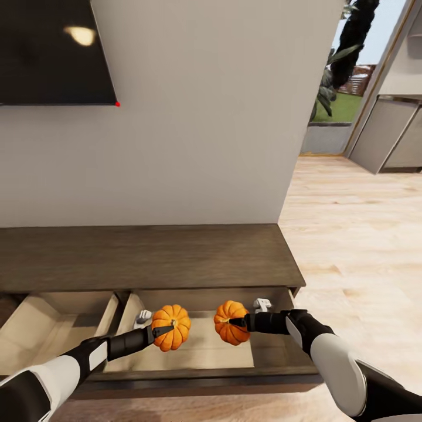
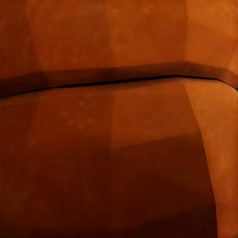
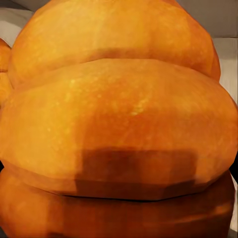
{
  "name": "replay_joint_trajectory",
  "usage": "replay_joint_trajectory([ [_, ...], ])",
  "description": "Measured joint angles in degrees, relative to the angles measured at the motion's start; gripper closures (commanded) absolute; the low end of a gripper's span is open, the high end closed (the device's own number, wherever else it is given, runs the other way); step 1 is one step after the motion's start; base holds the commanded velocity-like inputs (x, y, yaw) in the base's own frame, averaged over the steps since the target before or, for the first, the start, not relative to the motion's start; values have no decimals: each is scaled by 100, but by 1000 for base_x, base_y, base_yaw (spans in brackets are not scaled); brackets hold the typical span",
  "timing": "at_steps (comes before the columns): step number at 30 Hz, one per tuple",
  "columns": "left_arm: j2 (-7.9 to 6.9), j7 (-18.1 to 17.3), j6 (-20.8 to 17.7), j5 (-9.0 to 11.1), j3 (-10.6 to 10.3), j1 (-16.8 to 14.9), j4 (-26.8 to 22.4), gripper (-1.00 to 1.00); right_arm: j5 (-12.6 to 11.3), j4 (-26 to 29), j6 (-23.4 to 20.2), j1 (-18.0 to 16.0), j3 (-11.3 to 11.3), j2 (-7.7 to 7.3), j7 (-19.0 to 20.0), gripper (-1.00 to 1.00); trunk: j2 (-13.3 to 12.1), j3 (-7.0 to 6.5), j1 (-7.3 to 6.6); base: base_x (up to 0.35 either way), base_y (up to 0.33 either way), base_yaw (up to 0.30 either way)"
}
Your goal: Place each of the two pumpkins and all three candles from the living room inside a cabinet in the living room (use any cabinet), then make sure every cabinet is closed, and position the cauldron so it is next to a table in the living room.
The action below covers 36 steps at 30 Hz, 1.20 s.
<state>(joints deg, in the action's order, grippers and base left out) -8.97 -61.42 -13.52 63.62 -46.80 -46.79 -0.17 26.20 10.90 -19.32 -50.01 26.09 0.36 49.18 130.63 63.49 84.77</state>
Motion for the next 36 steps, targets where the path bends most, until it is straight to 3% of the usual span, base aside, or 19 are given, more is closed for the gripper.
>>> replay_joint_trajectory([
  [23, -24, 2, -28, 19, -13, -33, -6, 100, -39, 25, -28, -17, 42, -2, -38, 100, 0, 0, 0, 0, -69, 9],
  [25, -54, -9, -33, 35, 131, -25, -23, 100, -75, -21, -101, -38, 77, 10, -5, 100, 0, 0, 0, 0, 0, 0],
  [36, -3, 238, -274, 19, 366, 9, -215, 100, -251, -235, -431, -35, 77, -32, -224, 100, 0, 0, 0, 0, 0, 0],
])
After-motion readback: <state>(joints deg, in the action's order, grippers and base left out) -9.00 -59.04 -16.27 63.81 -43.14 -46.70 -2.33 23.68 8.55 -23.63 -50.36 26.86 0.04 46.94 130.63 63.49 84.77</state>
